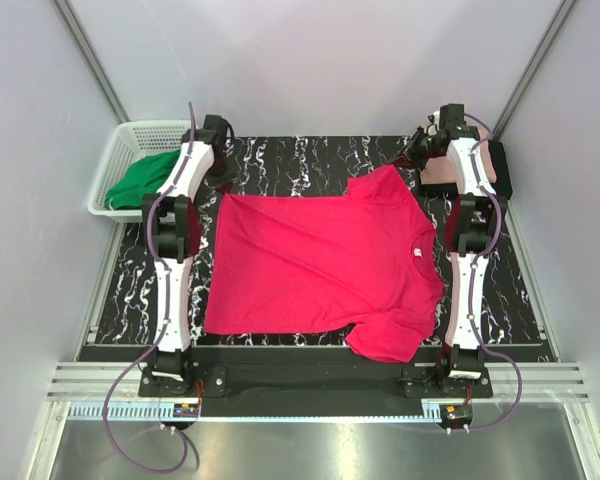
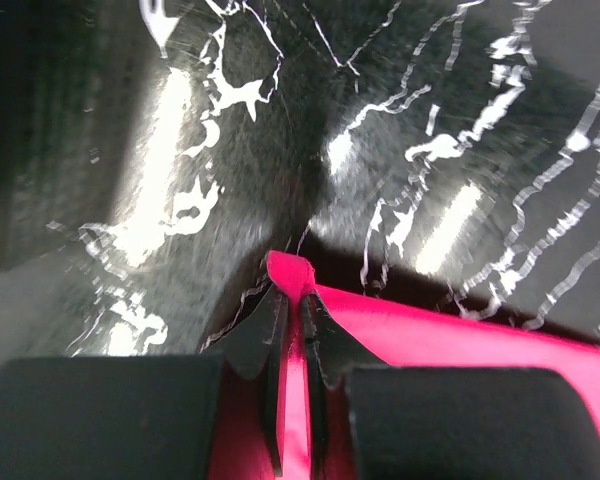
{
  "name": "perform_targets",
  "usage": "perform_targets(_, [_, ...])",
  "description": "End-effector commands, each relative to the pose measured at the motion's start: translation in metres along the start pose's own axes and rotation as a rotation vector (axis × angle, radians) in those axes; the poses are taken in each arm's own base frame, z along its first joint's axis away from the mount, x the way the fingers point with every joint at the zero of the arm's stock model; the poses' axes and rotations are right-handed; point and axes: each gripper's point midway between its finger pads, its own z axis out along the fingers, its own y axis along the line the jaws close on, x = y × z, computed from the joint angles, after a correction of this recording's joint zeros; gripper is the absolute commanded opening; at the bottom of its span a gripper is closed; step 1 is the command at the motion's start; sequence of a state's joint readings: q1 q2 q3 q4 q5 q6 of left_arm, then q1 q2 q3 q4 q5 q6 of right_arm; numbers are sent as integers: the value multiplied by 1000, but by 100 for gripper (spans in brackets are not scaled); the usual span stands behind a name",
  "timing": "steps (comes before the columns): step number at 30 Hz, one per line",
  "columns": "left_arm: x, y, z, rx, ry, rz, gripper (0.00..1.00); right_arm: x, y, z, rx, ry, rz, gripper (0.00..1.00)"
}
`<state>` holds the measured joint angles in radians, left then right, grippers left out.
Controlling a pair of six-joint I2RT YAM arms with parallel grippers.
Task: Fold and stack the t-shirts
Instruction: Fold the tshirt
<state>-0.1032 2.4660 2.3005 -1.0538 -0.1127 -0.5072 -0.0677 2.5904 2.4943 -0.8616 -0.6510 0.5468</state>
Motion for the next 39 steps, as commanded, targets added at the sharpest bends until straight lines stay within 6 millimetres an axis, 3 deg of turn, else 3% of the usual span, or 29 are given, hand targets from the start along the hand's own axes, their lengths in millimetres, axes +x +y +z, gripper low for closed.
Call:
perform_targets(1, [-34,-1,-56,63,-134,8,0,-23,53,-54,-63,-121,-108,0])
perform_targets(10, [-30,-13,-78,148,-131,6,0,-21,63,-70,-69,-134,-125,0])
perform_targets(20, [-23,-2,-102,139,-149,47,0,-18,78,-83,-96,-142,-140,0])
perform_targets(26, [-29,-2,-116,150,-184,63,0,-20,87,-96,-109,-163,-152,0])
perform_targets(39, [-28,8,-123,124,-198,111,0,-19,98,-113,-124,-183,-160,0])
